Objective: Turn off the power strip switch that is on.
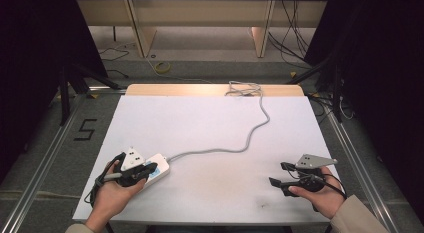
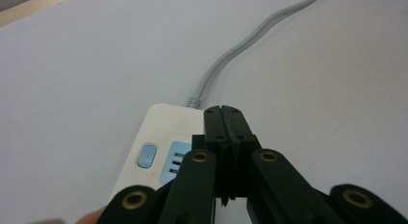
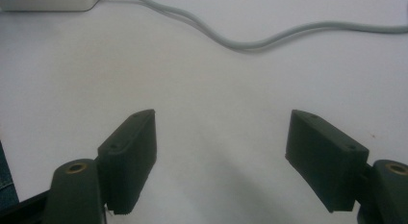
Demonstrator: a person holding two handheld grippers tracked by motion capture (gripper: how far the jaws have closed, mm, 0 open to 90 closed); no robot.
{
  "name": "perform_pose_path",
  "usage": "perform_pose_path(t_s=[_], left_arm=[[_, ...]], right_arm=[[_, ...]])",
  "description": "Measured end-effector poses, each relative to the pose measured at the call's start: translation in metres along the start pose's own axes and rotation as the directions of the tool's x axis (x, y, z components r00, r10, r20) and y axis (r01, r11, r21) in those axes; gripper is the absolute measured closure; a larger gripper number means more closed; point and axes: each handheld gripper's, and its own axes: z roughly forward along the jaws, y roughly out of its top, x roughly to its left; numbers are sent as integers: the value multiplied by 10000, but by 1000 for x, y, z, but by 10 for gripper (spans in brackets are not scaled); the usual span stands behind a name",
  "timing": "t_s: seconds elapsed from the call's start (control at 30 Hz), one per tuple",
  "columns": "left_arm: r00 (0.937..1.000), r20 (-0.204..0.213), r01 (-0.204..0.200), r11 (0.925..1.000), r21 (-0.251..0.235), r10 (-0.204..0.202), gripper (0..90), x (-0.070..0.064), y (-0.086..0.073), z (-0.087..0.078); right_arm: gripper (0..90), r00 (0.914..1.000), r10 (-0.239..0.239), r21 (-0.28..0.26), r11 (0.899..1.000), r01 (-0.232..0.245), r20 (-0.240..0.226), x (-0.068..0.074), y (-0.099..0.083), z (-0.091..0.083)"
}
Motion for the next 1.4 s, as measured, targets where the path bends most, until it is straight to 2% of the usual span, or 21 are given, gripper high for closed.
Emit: perform_pose_path(t_s=[0.93, 1.4], left_arm=[[9984, -550, 152, 9976, 674, -115, 899, 20, 6, 6], [9974, -712, 128, 9945, 1041, -53, 900, 23, 11, 10]], right_arm=[[270, 10000, -17, 8, 10000, 17, 3, 0, 0, 0], [270, 10000, -10, -1, 10000, 10, 14, 0, 0, 0]])
